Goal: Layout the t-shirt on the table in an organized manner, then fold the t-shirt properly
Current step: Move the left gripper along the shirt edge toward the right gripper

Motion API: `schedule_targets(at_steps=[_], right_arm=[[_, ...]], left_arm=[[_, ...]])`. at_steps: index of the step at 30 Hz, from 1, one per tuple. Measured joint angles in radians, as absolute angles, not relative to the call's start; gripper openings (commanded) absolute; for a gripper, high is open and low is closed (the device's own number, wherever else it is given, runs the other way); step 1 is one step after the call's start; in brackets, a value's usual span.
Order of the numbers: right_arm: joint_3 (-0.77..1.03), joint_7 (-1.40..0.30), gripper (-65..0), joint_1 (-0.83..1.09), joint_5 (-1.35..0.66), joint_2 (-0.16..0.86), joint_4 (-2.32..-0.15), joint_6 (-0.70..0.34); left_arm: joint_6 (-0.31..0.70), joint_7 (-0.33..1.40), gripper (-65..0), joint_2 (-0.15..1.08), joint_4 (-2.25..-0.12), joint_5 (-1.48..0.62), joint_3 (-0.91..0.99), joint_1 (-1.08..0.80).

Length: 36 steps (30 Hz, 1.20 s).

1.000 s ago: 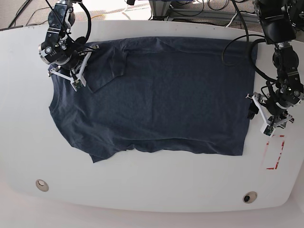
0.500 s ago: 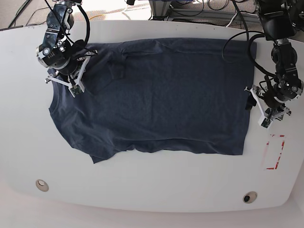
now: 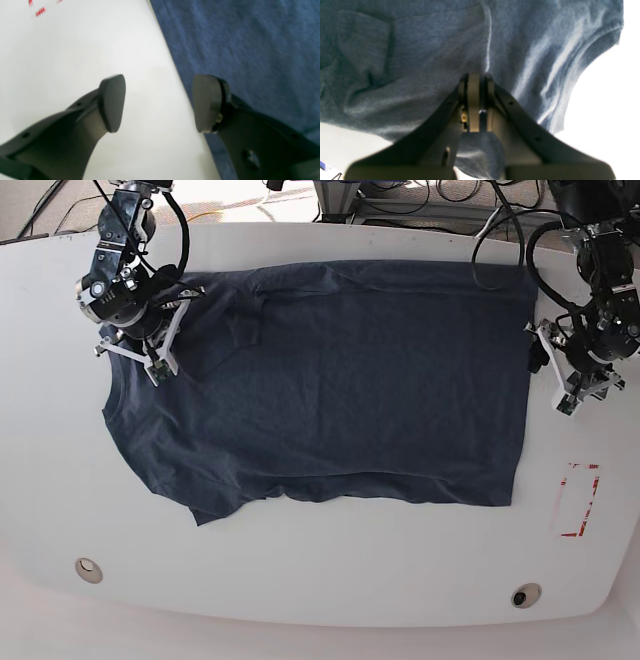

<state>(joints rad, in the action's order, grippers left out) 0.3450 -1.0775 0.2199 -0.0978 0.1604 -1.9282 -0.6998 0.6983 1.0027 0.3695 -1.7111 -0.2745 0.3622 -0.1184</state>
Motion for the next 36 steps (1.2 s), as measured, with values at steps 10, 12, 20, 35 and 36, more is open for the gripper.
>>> schedule_targets(at_steps=[10, 12, 20, 35, 36], right_arm=[[0.342, -1.077, -62.3, 0.220, -0.098, 0.160, -1.928, -0.700], [0.342, -1.076, -62.3, 0.220, -0.098, 0.160, -1.928, -0.700], [0.346, -1.077, -62.3, 0.220, -0.097, 0.160, -1.928, -0.700], [0.345, -1.077, -62.3, 0.220, -0.098, 0.159, -1.928, -0.700], [0.345, -1.077, -62.3, 0.220, -0.098, 0.158, -1.928, -0.700]], left_arm=[[0.696, 1.054, -25.3, 0.406, -1.763, -0.391, 0.360, -0.238], [0.697, 1.054, -25.4, 0.406, -1.762, -0.399, 0.360, -0.262], [0.698, 1.054, -25.7, 0.403, -1.763, -0.409, 0.357, -0.341], [0.697, 1.052, -26.0, 0.405, -1.762, -0.404, 0.348, -0.369], [0.697, 1.052, -26.0, 0.407, -1.762, -0.402, 0.338, -0.369]])
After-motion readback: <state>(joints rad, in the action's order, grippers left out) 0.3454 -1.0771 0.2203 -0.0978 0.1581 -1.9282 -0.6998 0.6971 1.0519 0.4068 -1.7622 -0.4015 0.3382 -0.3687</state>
